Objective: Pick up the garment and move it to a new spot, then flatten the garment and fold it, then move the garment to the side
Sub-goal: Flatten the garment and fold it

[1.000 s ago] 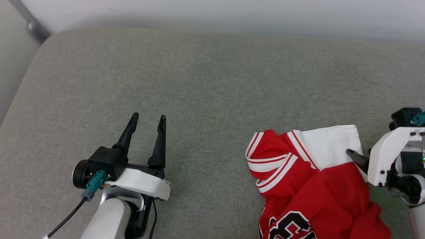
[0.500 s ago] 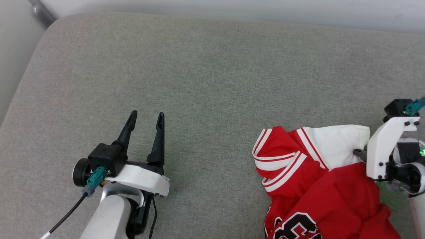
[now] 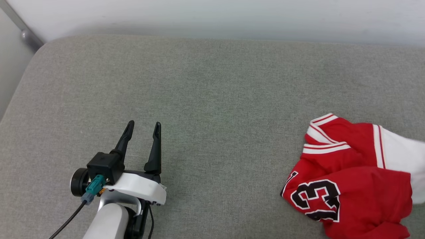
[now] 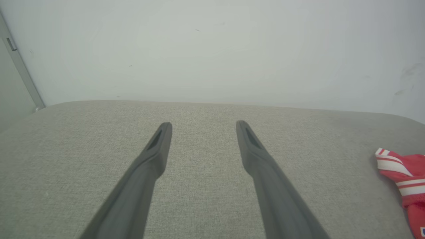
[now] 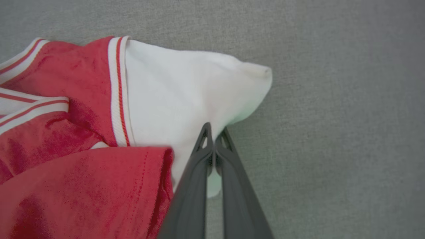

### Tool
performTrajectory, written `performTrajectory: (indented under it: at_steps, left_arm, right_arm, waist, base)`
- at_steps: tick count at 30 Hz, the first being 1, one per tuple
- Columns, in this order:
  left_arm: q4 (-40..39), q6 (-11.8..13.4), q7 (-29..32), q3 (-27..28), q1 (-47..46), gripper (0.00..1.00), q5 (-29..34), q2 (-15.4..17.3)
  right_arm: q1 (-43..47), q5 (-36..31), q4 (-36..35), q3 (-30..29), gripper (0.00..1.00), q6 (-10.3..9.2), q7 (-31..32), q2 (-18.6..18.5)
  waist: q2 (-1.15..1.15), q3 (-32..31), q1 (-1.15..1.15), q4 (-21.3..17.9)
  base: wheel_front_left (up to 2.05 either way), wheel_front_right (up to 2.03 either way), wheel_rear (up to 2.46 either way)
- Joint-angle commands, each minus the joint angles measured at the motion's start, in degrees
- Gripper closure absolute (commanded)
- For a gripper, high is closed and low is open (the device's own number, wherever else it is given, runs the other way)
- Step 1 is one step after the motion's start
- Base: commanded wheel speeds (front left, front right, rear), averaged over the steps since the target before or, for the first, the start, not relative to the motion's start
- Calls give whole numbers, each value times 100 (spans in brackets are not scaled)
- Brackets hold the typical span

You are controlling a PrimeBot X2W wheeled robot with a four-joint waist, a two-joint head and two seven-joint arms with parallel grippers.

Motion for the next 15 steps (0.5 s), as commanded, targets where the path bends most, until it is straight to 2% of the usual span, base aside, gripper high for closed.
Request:
performTrajectory:
  at_steps: [1,3,4,6,10,15]
  left_arm:
    - [10,-31,-41,11,55,0,9,18]
    - [32,-10,-41,24,97,0,7,19]
    - [35,3,-41,32,113,0,5,25]
    - [46,25,-41,47,130,0,-10,38]
    - [94,61,-32,79,255,0,-37,94]
    - [92,131,53,118,447,0,-69,176]
  right_arm:
    - [90,-45,36,-29,100,-4,-80,73]
    - [273,-102,204,-220,100,-4,-277,215]
    - [349,-149,271,-255,82,-3,-440,270]
    - [401,-189,402,-305,0,-4,-829,390]
    - [450,-394,524,-304,0,-4,-1728,546]
    - [443,-610,216,-103,0,-4,-2724,626]
  waist:
    - [0,-2,0,-3]
    - [0,-11,0,-15]
    - [0,-18,0,-21]
    - [0,-44,0,-33]
    - [0,-187,0,-72]
    - [0,-469,0,-165]
  base:
    - [0,0,0]
    - [0,0,0]
    - [0,0,0]
    - [0,0,0]
    - [0,0,0]
    - [0,0,0]
